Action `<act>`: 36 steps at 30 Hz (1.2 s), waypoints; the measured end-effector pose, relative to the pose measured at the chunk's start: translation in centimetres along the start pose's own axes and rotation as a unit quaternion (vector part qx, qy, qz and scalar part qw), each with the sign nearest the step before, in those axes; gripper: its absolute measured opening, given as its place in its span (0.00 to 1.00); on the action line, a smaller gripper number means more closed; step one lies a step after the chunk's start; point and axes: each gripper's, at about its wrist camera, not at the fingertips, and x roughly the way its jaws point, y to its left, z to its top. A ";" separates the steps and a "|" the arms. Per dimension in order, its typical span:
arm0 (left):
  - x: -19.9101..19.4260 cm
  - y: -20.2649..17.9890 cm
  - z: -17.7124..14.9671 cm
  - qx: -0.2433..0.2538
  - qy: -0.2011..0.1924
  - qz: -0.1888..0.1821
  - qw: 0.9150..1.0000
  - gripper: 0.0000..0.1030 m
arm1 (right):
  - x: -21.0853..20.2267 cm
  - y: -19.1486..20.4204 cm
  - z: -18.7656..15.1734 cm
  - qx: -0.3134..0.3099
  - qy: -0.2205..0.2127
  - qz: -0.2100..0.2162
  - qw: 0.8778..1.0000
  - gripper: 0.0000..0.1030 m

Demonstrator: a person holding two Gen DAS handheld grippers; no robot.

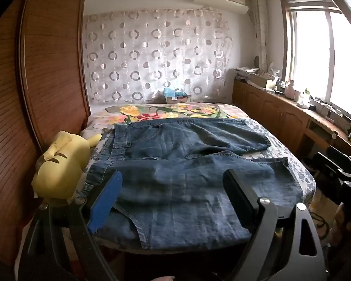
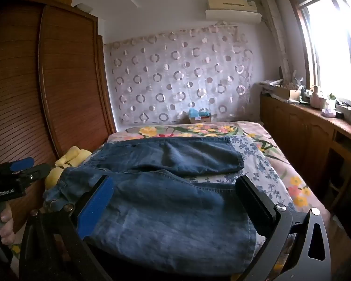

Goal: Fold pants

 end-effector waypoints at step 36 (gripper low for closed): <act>-0.7 -0.2 0.7 0.005 -0.006 0.000 1.000 0.86 | -0.2 0.0 0.1 -0.001 -0.001 -0.003 1.000 1.00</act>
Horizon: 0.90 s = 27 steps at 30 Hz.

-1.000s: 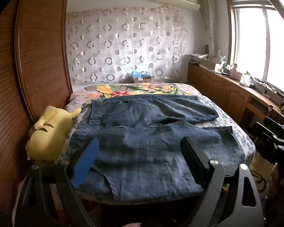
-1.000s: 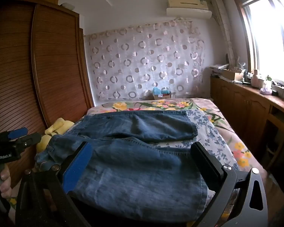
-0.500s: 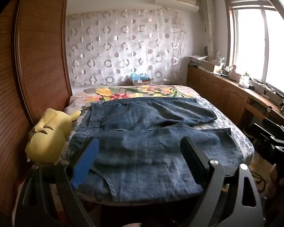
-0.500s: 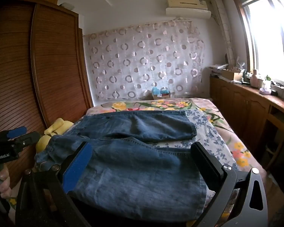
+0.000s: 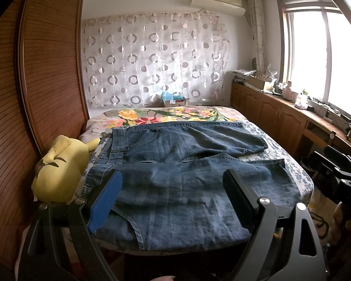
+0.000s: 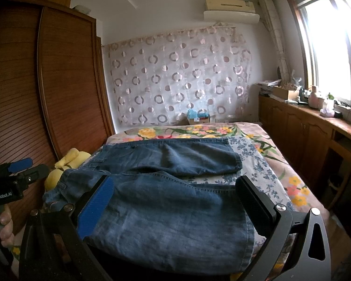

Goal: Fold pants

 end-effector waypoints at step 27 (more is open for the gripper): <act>-0.1 0.0 -0.1 0.001 -0.003 -0.001 1.000 0.86 | -0.1 0.1 0.0 0.001 -0.001 0.000 1.000 1.00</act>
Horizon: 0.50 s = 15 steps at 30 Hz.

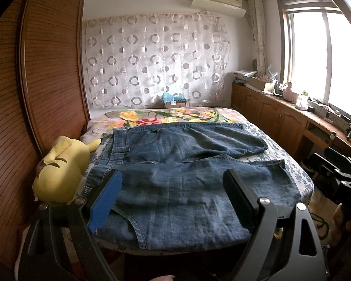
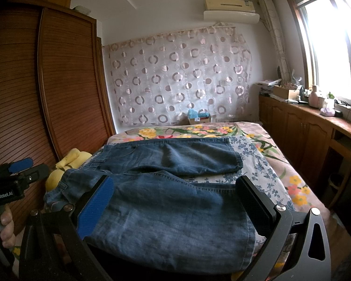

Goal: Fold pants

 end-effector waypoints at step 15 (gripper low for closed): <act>0.0 0.0 -0.1 0.000 -0.001 0.000 1.000 0.86 | 0.0 0.0 0.0 0.000 0.000 0.001 1.000 1.00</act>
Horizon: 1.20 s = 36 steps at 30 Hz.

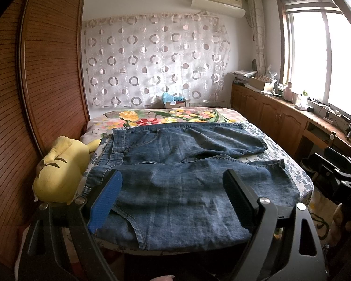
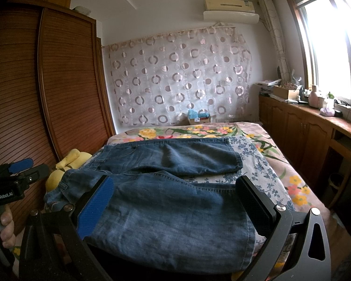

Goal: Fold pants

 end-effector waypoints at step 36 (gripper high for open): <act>1.8 1.0 -0.5 -0.009 0.046 0.006 0.999 0.86 | 1.7 -1.1 -0.9 0.003 0.039 -0.012 0.999 1.00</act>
